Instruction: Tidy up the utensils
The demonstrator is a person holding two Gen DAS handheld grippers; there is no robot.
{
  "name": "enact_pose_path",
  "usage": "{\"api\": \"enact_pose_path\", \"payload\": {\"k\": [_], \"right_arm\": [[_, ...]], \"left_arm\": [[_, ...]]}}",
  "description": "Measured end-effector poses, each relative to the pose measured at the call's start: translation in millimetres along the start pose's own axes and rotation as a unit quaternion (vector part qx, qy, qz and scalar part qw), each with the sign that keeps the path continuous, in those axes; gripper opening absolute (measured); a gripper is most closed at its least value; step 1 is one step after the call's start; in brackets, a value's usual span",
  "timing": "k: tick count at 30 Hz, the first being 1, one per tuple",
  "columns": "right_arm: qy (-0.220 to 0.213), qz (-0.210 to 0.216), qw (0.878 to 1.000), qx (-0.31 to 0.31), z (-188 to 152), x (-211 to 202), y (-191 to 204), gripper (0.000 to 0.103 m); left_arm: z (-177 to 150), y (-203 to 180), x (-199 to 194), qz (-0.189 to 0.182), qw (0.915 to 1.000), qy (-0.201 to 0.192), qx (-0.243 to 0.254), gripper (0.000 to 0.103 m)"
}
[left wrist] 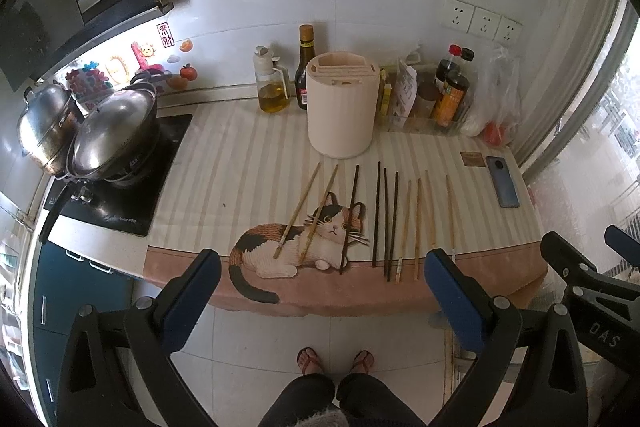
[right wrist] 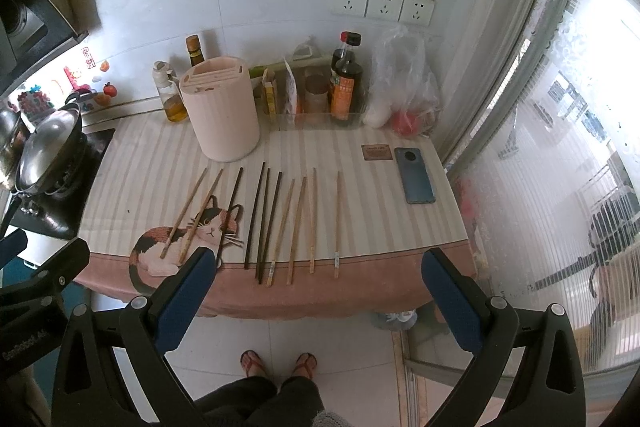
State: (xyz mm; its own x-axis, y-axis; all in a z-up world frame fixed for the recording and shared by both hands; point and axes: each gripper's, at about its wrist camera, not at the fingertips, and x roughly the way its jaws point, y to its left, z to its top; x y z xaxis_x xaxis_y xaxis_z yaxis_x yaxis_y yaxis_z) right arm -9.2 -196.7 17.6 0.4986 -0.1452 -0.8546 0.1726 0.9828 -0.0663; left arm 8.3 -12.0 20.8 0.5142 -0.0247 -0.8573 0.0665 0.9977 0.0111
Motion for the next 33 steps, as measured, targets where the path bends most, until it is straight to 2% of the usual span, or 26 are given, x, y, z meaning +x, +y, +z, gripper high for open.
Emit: {"api": "enact_pose_path", "payload": {"k": [22, 27, 33], "right_arm": [[-0.007, 0.003, 1.000, 0.008, 1.7, -13.8, -6.6, 0.103], [-0.010, 0.009, 1.000, 0.020, 2.5, -9.4, -13.1, 0.103], [-0.021, 0.043, 0.998, 0.049, 8.8, 23.9, -28.7, 0.103]], "left_arm": [[2.3, 1.4, -0.3, -0.001, 1.0000, -0.004, -0.002, 0.103], [13.0, -2.2, 4.5, 0.020, 0.9993, -0.027, -0.017, 0.103], [19.5, -4.2, 44.1, 0.071, 0.9962, -0.039, -0.032, 0.103]]}}
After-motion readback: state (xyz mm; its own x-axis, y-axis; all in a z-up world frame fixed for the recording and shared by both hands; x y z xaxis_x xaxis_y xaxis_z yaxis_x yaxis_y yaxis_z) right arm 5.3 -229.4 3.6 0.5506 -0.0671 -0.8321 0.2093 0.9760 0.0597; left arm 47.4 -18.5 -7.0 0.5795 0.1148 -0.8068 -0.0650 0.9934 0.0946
